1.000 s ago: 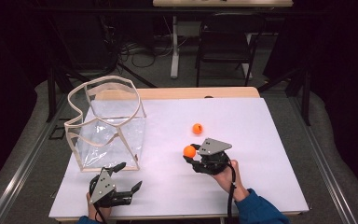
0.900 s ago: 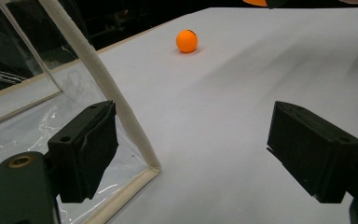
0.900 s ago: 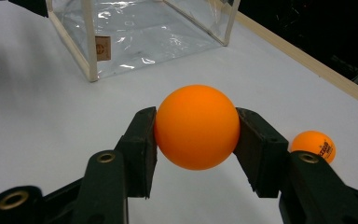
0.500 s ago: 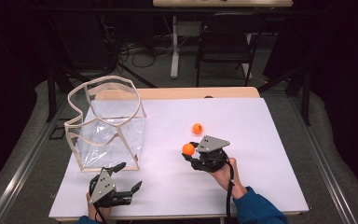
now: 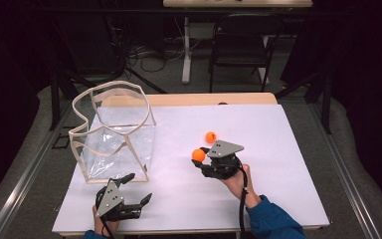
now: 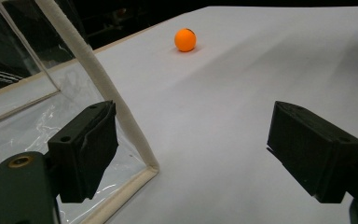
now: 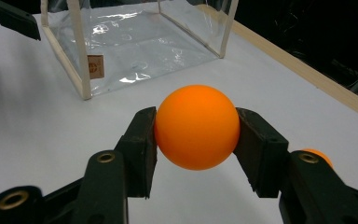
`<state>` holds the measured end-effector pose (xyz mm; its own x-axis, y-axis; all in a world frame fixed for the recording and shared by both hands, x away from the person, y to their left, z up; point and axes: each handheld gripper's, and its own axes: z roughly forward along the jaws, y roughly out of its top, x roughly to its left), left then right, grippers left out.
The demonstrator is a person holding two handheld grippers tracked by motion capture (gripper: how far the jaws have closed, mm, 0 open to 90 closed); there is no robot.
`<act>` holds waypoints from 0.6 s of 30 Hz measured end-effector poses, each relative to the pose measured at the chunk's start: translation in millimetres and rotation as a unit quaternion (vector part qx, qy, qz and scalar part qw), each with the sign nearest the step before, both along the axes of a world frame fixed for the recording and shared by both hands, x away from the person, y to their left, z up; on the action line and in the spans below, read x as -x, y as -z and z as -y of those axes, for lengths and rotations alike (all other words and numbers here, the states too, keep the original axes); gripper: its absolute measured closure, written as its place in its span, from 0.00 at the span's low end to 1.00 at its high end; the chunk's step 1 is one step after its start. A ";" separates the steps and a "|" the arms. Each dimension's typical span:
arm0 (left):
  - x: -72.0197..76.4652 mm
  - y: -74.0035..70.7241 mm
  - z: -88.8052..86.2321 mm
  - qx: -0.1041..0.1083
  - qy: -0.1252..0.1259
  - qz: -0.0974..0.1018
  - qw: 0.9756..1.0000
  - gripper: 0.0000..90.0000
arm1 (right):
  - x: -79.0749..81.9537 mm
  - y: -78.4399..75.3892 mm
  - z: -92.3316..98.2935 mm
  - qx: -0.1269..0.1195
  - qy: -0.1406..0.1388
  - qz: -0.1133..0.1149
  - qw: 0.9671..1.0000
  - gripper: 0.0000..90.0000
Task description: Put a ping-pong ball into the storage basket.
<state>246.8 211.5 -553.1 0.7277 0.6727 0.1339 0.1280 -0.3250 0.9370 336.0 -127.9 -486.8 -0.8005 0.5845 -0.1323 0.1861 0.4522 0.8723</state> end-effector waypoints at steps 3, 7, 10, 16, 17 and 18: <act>0.1 0.0 -0.2 0.002 -0.001 -0.001 1.000 0.18 | -1.1 -1.9 -1.6 -0.001 -0.001 0.002 1.000 0.57; 0.1 -0.7 0.0 -0.001 0.002 0.003 1.000 0.18 | -1.8 -3.8 -3.3 -0.002 -0.002 0.004 1.000 0.57; -0.4 -0.1 0.3 0.000 0.002 0.000 1.000 0.18 | -2.4 -5.8 -4.9 -0.004 -0.003 0.003 1.000 0.57; -0.3 -0.3 0.1 0.000 0.002 0.001 1.000 0.18 | -4.1 -8.1 -7.5 -0.008 -0.005 0.002 1.000 0.57; -0.2 -0.5 0.3 0.000 0.002 0.002 1.000 0.18 | -4.2 -8.6 -8.1 -0.009 -0.006 0.002 1.000 0.57; -0.1 -0.6 0.4 0.000 0.002 0.002 1.000 0.18 | -4.2 -8.6 -8.1 -0.009 -0.006 0.002 1.000 0.57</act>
<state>247.0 211.1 -552.6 0.7293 0.6702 0.1373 0.1223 -0.3252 0.9377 340.1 -119.8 -478.2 -0.8067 0.5777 -0.1247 0.1774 0.4380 0.8813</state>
